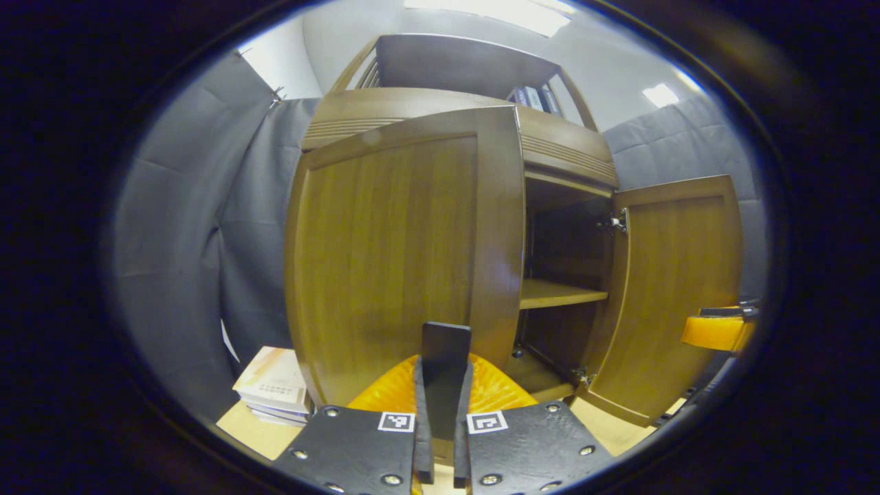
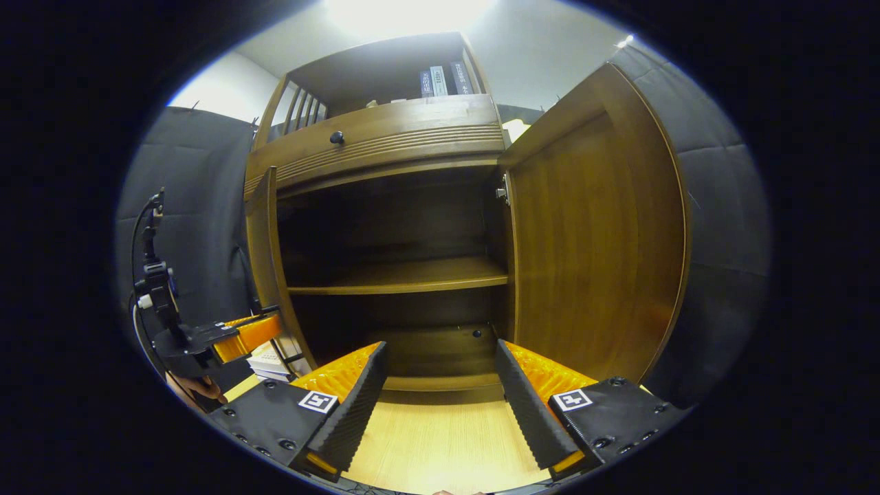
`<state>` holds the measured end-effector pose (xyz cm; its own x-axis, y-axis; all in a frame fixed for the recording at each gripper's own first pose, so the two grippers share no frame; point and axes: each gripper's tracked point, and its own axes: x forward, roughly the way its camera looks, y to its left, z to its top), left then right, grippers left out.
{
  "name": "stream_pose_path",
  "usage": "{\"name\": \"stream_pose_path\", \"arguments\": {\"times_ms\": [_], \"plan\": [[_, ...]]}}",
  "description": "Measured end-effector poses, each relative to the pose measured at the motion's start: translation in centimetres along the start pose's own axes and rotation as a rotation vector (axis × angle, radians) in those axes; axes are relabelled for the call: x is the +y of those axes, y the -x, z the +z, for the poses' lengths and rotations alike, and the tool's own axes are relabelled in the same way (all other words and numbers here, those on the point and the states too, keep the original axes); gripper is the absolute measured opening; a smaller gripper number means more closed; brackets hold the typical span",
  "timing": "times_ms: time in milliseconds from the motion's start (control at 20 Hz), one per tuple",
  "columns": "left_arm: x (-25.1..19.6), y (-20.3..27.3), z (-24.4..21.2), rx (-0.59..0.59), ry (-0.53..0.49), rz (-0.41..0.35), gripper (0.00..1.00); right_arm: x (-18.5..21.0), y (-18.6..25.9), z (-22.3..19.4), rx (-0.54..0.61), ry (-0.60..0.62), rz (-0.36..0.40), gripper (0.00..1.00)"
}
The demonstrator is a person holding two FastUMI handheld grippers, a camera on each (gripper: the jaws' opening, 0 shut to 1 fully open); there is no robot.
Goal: Open the right door of the double-door shoe cabinet with the right hand, and open the left door with the left hand.
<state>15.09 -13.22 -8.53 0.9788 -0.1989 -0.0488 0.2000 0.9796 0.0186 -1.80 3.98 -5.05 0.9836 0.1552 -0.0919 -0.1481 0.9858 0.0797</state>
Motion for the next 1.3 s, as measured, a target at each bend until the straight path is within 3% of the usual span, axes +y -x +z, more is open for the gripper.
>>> {"name": "stream_pose_path", "arguments": {"times_ms": [650, 1100, 1300], "plan": [[4.8, 6.1, 0.2, -0.019, 0.035, 0.055, 0.13, 2.7, 1.0, -0.5, -0.013, -0.016, 0.05, 0.93], [10.2, 10.1, 0.7, -0.055, 0.061, 0.05, 0.12, 3.8, -0.2, 0.0, -0.009, -0.004, 0.063, 0.98], [13.0, 11.5, 0.7, -0.073, 0.078, 0.011, 0.12, 4.4, -0.5, 0.0, 0.003, 0.0, 0.074, 0.93]]}}
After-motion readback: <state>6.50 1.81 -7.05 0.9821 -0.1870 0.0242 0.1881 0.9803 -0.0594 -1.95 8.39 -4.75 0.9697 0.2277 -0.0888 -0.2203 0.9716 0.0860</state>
